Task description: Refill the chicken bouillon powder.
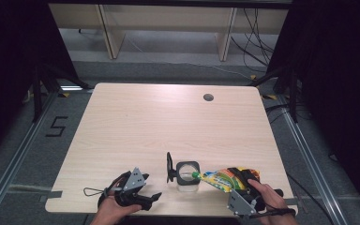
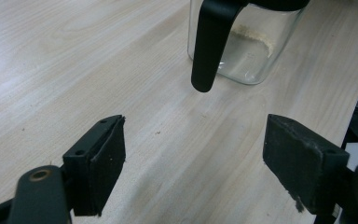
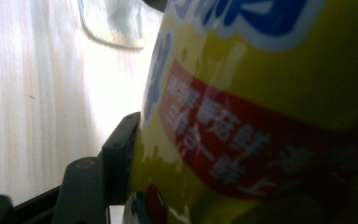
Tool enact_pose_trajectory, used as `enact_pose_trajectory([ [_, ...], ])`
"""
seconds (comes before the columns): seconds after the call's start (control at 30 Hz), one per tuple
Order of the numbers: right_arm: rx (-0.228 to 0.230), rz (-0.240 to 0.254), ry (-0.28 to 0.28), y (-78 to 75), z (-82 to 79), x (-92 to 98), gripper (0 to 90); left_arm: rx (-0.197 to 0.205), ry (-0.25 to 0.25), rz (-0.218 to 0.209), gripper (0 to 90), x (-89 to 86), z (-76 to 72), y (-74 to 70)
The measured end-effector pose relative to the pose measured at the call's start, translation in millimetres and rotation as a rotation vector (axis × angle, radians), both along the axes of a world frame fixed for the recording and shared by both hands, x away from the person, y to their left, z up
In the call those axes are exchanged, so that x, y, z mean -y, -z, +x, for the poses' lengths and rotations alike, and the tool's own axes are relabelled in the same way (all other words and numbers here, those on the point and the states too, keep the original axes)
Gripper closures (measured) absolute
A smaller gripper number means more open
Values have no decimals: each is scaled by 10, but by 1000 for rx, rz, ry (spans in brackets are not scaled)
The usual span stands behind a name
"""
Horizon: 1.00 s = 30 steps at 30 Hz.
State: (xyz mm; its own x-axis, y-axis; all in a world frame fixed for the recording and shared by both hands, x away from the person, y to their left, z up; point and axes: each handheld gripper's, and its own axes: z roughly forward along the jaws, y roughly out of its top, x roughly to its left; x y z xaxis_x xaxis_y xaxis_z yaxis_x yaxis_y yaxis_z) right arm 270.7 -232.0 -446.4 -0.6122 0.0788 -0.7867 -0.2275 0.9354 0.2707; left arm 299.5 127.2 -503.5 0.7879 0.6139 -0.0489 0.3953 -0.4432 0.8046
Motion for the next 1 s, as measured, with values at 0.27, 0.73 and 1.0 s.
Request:
enact_pose_trajectory([
  [0.27, 63, -114, -25, -23, 86, -56, 390, 0, 8, 12, 208, -8, 6, -8],
  [0.73, 103, -295, -82, -129, 230, -243, 396, 3, 9, 17, 208, -18, 8, -11],
  [1.0, 132, -381, -82, -189, 250, -315, 396, 8, 11, 5, 208, -7, 7, -8],
])
